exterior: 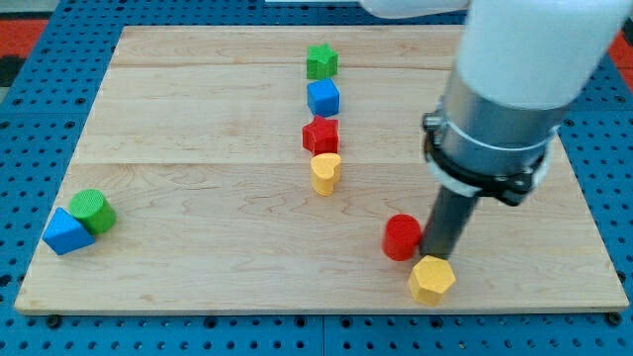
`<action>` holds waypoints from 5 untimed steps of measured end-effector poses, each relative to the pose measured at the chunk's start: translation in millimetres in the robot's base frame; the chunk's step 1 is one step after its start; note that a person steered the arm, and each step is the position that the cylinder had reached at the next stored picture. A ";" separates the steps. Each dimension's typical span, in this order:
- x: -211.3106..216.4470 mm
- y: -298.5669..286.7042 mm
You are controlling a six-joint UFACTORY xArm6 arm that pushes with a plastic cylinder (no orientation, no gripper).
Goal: Place the red circle below the yellow heart
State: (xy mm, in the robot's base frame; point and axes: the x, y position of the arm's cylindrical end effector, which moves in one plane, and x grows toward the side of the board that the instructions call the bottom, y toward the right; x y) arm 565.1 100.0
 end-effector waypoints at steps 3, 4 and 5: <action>-29.0 -43.4; -30.5 -70.0; -25.2 -59.6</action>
